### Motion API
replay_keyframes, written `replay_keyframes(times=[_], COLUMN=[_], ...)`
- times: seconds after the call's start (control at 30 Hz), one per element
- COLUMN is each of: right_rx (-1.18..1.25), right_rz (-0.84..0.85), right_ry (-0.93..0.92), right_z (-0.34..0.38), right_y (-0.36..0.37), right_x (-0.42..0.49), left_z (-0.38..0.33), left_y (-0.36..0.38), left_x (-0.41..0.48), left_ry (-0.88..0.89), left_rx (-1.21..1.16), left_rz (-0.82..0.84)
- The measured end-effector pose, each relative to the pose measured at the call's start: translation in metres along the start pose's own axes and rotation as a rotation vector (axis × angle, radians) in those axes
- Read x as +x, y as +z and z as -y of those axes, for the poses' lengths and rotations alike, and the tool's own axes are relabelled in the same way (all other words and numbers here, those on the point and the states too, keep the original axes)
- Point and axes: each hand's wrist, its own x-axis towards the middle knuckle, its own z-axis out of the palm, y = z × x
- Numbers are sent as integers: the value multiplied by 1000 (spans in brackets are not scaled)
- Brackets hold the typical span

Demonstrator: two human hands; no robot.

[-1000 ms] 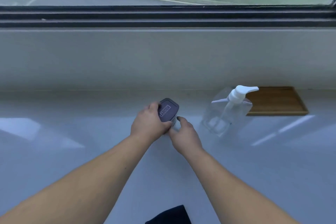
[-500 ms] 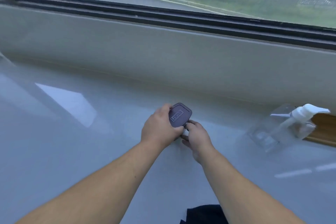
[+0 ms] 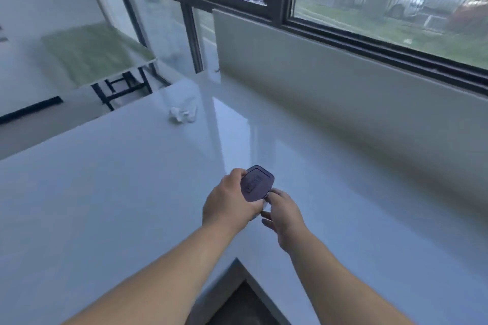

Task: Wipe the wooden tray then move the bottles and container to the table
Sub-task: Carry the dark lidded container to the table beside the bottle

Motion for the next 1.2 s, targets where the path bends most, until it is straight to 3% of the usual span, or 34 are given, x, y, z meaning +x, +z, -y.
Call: replay_keyframes(times=[0.33,0.63,0.87,1.2], right_rx=[-253,-470,-556,-590], right_rz=[420,685,748,732], right_ry=[35,87,110,132], right_z=[-49,-120,-161,-184], right_y=[260,416,491,526], right_x=[-36,-95,-120,-120], left_z=[205,336,400,435], left_y=[-158,-229,-260,-266], left_x=[-65,-155,-193,-201], left_ry=[-355,-644,-764,-788], left_rx=[7,-20,-22,-36], left_rz=[-327,-540,-610,-595])
